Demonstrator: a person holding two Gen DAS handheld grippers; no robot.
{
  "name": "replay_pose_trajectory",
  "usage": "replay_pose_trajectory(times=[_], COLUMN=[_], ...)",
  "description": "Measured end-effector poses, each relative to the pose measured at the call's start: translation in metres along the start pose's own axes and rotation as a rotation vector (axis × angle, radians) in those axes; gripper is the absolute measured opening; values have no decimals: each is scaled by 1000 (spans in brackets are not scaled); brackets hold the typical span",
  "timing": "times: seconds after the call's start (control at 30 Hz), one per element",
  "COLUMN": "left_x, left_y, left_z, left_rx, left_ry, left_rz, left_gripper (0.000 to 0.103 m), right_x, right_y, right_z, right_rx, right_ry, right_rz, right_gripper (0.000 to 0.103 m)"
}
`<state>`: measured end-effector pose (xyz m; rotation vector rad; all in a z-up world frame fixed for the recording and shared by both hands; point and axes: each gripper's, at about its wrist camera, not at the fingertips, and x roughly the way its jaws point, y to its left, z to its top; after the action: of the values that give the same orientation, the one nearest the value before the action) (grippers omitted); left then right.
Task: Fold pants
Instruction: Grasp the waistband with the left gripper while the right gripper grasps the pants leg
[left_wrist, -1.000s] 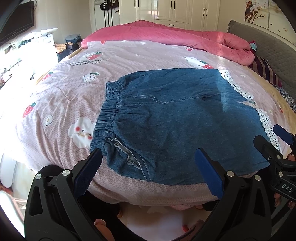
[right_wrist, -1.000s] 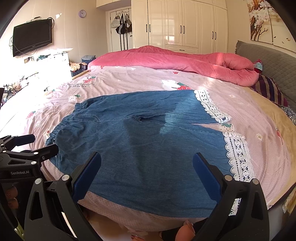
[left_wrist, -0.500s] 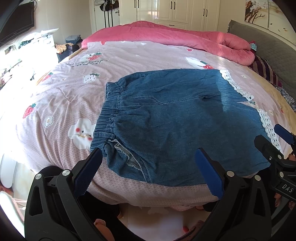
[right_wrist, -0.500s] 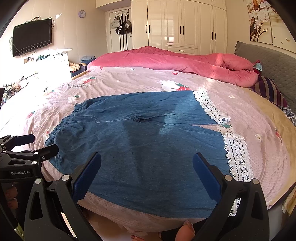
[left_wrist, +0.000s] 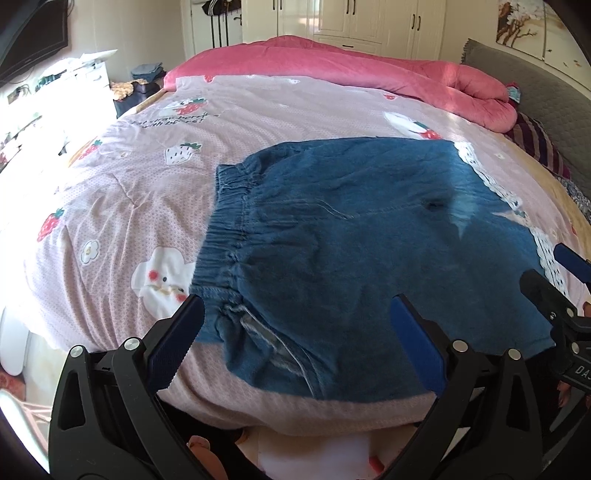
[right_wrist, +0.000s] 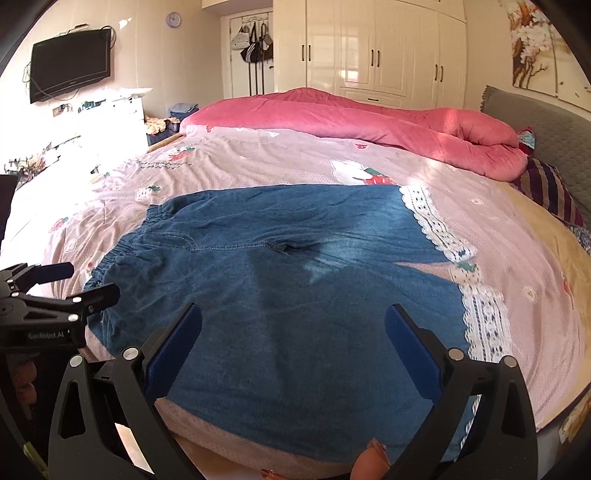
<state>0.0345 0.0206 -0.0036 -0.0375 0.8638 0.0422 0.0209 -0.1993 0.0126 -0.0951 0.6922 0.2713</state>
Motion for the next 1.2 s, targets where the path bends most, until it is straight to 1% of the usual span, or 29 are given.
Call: replay_pose_trajectory(times=[0.13, 0.3, 0.33, 0.47, 0.6, 0.67, 0.7, 0.73, 0.8, 0.83, 0.9, 0.97, 1.03, 1.1, 1.2], left_x=[17, 44, 51, 83, 116, 128, 130, 135, 142, 144, 150, 156, 164, 170, 167], left_y=[20, 48, 53, 66, 78, 81, 80, 81, 81, 80, 76, 74, 76, 81, 86], left_z=[21, 55, 64, 92, 112, 118, 120, 123, 127, 128, 130, 132, 133, 132, 132], left_rx=[-24, -48, -41, 5, 22, 38, 44, 50, 50, 54, 76, 90, 88, 78, 67], left_ry=[5, 3, 5, 31, 88, 91, 89, 93, 104, 106, 114, 124, 137, 149, 125], left_rz=[1, -20, -26, -29, -84, -93, -99, -111, -138, -145, -148, -131, -113, -121, -148], left_gripper=[94, 94, 94, 94, 94, 93, 90, 83, 76, 70, 64, 55, 37, 33, 31], right_x=[20, 48, 56, 82, 103, 116, 122, 130, 142, 151, 166, 182, 198, 212, 231], right_y=[4, 12, 14, 16, 14, 13, 12, 12, 9, 7, 4, 2, 3, 7, 16], right_z=[18, 41, 47, 64, 79, 87, 92, 98, 106, 112, 122, 133, 142, 150, 157], right_rx=[-53, -126, -148, -183, -180, -191, -195, -199, -192, -182, -174, -181, -201, -233, -279], right_ry=[22, 49, 52, 75, 99, 109, 116, 125, 139, 153, 173, 187, 201, 214, 243], right_rz=[44, 108, 126, 137, 154, 156, 150, 154, 167, 179, 200, 204, 213, 214, 239], right_gripper=[99, 99, 99, 99, 99, 99, 99, 99, 99, 99, 99, 99, 99, 99, 99])
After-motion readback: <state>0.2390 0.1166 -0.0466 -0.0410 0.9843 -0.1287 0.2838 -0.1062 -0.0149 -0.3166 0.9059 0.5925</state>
